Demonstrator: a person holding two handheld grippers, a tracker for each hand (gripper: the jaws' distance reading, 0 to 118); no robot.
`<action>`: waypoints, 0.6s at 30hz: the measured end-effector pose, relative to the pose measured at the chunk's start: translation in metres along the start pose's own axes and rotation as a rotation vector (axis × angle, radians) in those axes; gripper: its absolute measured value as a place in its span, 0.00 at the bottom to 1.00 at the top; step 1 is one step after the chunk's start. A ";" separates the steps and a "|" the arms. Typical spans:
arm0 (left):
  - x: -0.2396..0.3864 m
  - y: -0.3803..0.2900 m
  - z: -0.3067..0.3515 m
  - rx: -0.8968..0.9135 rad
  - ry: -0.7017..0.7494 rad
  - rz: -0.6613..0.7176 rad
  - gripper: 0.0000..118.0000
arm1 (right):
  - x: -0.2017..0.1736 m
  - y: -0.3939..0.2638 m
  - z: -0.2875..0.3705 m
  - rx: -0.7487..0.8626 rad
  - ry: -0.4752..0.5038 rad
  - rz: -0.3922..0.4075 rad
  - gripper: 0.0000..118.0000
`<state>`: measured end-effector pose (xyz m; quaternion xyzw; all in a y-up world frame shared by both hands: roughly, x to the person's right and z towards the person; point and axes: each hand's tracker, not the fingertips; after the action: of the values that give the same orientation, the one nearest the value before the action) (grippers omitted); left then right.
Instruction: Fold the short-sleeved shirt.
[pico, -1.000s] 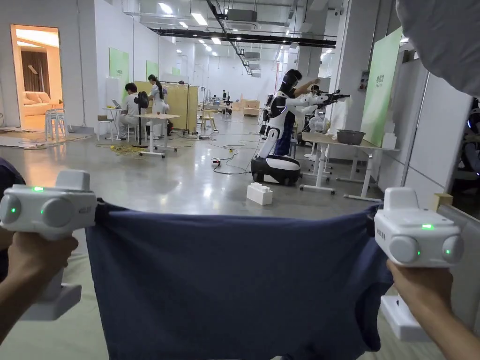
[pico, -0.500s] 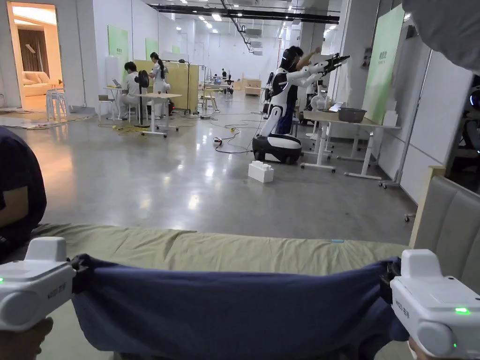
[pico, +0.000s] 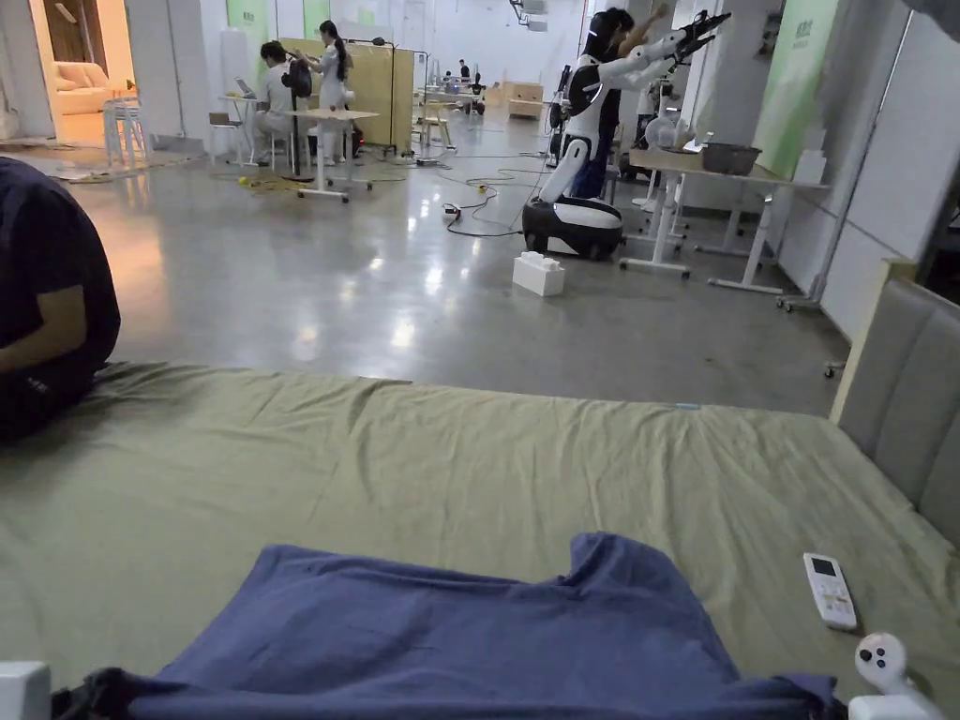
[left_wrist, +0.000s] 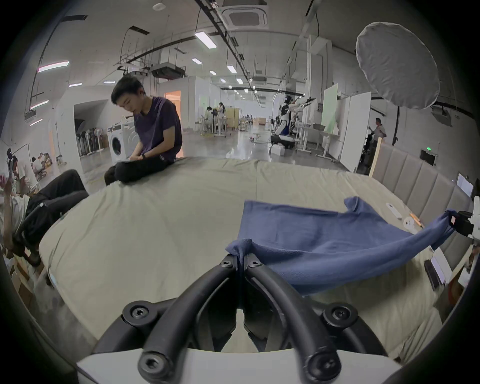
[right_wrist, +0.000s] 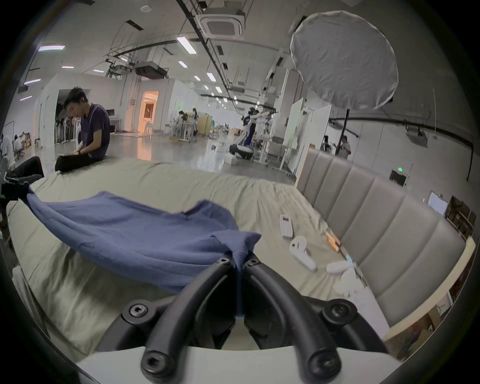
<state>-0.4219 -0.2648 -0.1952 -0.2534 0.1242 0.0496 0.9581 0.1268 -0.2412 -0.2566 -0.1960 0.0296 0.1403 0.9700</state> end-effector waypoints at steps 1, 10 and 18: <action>-0.003 -0.008 0.003 -0.011 -0.004 0.001 0.03 | 0.000 -0.009 0.004 -0.025 0.002 -0.020 0.04; -0.008 -0.073 0.006 -0.171 -0.024 -0.019 0.03 | -0.017 -0.074 0.019 -0.197 0.023 0.061 0.04; -0.002 -0.099 -0.008 -0.311 -0.017 -0.076 0.03 | -0.024 -0.123 -0.002 -0.379 0.057 0.089 0.04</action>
<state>-0.4101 -0.3546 -0.1542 -0.4029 0.0972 0.0339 0.9095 0.1389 -0.3565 -0.2097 -0.3774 0.0389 0.1807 0.9074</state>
